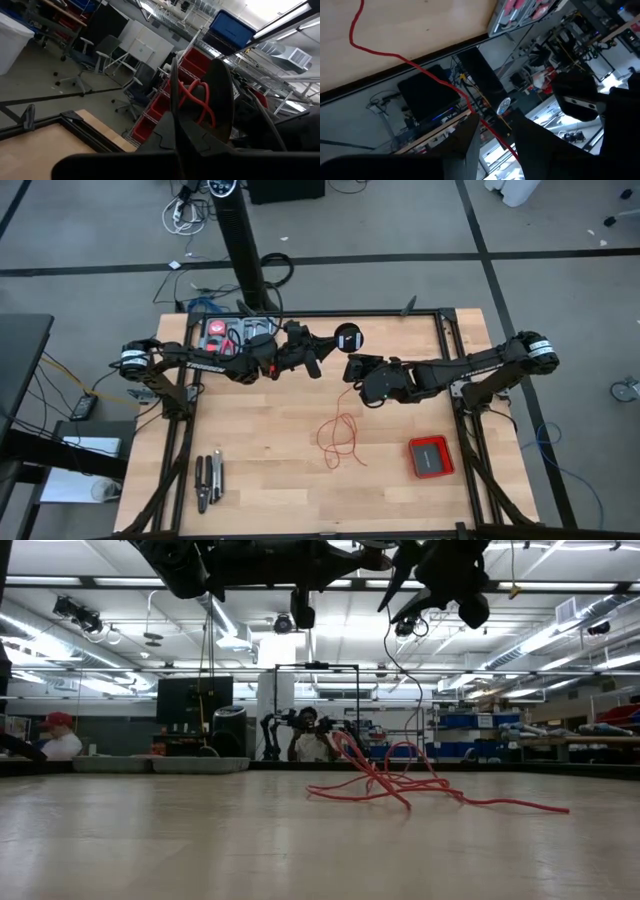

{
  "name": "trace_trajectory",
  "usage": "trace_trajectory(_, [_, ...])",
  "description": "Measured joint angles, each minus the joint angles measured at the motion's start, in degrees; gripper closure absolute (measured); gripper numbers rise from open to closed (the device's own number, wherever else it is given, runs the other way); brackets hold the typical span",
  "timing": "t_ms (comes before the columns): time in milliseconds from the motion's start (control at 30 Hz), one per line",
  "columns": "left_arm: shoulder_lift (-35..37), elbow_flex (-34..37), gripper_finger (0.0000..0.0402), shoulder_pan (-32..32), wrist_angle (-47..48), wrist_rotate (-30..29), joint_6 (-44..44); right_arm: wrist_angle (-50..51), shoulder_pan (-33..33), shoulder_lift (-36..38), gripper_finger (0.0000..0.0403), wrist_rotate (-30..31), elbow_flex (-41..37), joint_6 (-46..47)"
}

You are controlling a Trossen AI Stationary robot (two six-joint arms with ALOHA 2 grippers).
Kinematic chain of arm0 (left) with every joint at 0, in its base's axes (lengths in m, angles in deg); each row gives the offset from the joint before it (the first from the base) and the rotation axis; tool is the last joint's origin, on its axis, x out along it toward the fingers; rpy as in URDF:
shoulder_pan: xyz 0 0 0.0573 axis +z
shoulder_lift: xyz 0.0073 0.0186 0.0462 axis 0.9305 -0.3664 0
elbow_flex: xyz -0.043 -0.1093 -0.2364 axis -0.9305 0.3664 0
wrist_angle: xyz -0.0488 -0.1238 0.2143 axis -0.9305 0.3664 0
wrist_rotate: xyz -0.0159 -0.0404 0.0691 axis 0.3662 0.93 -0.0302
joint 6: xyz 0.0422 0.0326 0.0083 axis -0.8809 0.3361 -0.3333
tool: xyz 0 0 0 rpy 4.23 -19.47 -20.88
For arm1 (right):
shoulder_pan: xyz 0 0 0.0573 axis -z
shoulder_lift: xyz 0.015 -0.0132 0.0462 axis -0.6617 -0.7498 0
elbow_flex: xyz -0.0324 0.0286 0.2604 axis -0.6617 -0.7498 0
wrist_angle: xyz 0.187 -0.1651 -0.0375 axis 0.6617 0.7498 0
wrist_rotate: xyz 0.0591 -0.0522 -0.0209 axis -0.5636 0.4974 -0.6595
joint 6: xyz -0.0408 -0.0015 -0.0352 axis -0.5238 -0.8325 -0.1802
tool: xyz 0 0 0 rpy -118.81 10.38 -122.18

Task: Coil cords
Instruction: Coil the red wire onto the spool

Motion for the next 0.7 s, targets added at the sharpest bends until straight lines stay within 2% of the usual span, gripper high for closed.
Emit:
trace_trajectory(333, [0.0,0.0,0.0401,-0.02,-0.2,0.39,-0.14,1.39,1.71,0.0,0.0299,0.02,0.0,-1.16])
trace_trajectory(433, [0.0,0.0,0.0401,-0.17,-0.2,0.56,-0.18,1.4,1.7,0.0,0.0328,0.0,0.0,-0.45])
trace_trajectory(567, [0.0,0.0,0.0401,-0.2,-0.17,0.58,-0.46,1.48,0.93,0.0,0.0386,0.0,0.0,1.92])
trace_trajectory(700, [0.0,0.0,0.0401,-0.2,-0.15,0.58,-0.55,1.48,0.85,0.0,0.0395,-0.04,0.0,4.78])
